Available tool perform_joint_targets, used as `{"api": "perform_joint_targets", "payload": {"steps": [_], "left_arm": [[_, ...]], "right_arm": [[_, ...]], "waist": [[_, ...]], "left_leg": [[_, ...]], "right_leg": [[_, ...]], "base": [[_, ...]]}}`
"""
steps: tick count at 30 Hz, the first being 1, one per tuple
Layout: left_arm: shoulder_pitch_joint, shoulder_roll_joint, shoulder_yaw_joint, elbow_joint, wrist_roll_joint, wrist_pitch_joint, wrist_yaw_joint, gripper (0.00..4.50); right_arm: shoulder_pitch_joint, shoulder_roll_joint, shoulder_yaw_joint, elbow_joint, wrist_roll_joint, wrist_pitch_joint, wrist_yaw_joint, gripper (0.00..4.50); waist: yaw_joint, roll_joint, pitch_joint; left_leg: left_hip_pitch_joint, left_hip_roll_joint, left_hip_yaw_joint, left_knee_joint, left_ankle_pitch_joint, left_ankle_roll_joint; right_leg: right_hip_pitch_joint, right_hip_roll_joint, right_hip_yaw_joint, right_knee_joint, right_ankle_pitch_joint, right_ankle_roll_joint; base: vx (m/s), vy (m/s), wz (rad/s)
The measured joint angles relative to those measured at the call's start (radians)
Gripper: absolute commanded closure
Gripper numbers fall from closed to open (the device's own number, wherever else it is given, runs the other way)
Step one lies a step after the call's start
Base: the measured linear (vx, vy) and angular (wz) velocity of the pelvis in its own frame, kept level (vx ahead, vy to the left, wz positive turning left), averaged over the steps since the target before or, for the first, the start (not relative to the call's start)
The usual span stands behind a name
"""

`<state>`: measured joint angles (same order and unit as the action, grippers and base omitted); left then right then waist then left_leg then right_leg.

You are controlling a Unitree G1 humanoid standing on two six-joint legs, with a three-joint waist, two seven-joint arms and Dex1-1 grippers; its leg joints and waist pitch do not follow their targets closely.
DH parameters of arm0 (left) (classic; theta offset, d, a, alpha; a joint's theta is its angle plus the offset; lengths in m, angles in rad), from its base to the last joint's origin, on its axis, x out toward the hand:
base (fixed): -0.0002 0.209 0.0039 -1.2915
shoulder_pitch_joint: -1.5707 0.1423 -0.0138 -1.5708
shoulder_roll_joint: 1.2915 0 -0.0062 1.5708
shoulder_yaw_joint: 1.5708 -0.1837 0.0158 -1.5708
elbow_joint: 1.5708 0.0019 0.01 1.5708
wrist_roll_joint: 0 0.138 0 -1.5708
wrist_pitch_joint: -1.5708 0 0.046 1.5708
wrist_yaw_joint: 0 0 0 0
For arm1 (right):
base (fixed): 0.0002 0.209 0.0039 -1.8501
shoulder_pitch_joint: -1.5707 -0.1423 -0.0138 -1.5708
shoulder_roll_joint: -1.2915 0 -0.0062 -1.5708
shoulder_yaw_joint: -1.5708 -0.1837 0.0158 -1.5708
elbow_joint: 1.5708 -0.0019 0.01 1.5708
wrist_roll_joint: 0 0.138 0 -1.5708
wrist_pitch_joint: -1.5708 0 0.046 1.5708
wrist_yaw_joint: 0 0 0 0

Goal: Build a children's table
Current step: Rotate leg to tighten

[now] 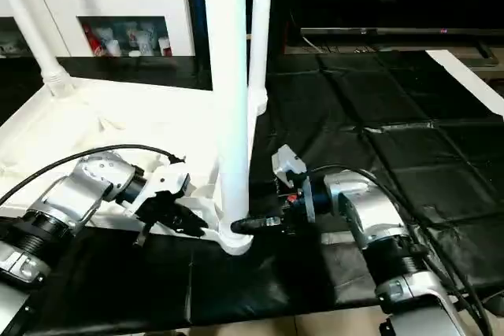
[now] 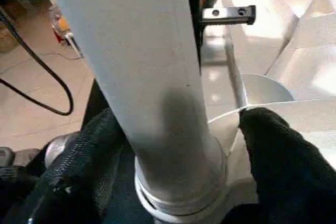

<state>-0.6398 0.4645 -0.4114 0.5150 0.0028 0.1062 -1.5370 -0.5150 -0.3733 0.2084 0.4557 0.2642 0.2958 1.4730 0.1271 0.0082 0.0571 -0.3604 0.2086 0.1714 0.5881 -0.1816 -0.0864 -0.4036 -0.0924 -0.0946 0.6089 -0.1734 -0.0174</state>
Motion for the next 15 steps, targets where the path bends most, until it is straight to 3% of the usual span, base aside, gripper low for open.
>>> {"api": "perform_joint_targets", "payload": {"steps": [15], "left_arm": [[0.000, 0.000, 0.000, 0.002, 0.000, -0.012, 0.000, 4.50]], "right_arm": [[-0.036, 0.010, 0.019, 0.056, 0.009, 0.015, 0.063, 2.07]], "waist": [[0.000, 0.000, 0.000]], "left_leg": [[0.000, 0.000, 0.000, 0.001, 0.000, 0.000]], "right_leg": [[0.000, 0.000, 0.000, 0.001, 0.000, 0.000]], "base": [[0.000, 0.000, 0.00]]}}
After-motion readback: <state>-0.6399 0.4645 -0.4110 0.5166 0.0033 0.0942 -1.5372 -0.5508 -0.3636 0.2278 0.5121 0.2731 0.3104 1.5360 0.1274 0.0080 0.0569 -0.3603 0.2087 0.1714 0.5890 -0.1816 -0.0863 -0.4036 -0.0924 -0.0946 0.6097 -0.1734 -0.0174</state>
